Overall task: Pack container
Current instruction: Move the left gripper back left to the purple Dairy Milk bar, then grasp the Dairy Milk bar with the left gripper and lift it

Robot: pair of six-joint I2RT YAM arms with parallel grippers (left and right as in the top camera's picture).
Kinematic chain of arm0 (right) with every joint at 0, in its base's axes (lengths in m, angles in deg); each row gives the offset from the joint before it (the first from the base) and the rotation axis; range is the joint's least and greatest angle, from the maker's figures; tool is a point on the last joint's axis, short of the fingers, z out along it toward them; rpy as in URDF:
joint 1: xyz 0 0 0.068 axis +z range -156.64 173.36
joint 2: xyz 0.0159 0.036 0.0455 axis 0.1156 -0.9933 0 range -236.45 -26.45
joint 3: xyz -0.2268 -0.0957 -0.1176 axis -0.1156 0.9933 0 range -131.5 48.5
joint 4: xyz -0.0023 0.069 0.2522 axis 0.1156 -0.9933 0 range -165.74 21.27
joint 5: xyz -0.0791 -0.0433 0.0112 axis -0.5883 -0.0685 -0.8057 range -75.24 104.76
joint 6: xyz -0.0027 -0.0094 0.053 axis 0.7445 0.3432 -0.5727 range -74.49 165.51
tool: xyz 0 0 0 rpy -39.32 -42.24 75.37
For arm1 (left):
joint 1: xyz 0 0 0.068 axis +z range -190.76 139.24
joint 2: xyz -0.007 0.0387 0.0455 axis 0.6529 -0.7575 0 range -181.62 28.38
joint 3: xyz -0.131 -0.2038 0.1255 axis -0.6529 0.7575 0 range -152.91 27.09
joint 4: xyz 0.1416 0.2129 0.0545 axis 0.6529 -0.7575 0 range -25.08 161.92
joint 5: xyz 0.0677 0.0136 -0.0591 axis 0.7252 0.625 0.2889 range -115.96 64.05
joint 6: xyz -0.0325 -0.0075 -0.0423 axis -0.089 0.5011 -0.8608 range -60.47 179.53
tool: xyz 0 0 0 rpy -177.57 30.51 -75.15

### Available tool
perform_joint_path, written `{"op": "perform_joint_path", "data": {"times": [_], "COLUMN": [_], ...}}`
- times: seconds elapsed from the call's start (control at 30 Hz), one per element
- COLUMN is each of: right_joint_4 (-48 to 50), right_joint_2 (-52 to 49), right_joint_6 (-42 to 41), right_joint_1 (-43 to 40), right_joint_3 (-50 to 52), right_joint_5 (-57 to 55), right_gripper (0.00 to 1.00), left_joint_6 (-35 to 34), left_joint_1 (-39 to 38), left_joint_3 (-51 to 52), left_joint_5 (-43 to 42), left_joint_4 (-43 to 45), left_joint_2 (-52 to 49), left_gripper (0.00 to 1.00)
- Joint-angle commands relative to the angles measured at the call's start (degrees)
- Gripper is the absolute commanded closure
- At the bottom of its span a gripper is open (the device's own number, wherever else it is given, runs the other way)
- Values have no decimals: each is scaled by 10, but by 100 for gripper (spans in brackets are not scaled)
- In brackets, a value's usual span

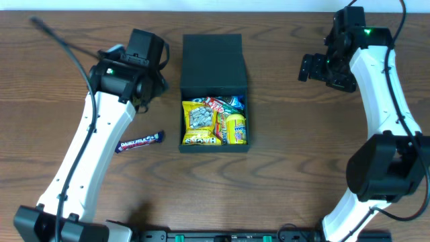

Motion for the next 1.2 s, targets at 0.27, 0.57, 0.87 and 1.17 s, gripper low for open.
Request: {"op": "perform_joint_path", "data": {"times": [0.27, 0.57, 0.87, 1.17], "right_joint_4": [2, 2, 5, 4], "right_joint_2": [8, 8, 8, 8], "right_joint_6": [-3, -3, -3, -3], "right_joint_1": [-3, -3, -3, -3], "right_joint_3": [-8, -8, -8, -8], "right_joint_5": [3, 3, 3, 3], "right_gripper": [2, 1, 1, 1], "left_joint_6": [509, 580, 748, 783], "left_joint_1": [0, 0, 24, 87], "left_joint_3": [149, 324, 407, 413], "left_joint_5": [-89, -15, 10, -58], "left_joint_4": [-22, 130, 325, 352], "left_joint_2": [-12, -12, -12, -13], "left_gripper": [5, 5, 5, 3]}}
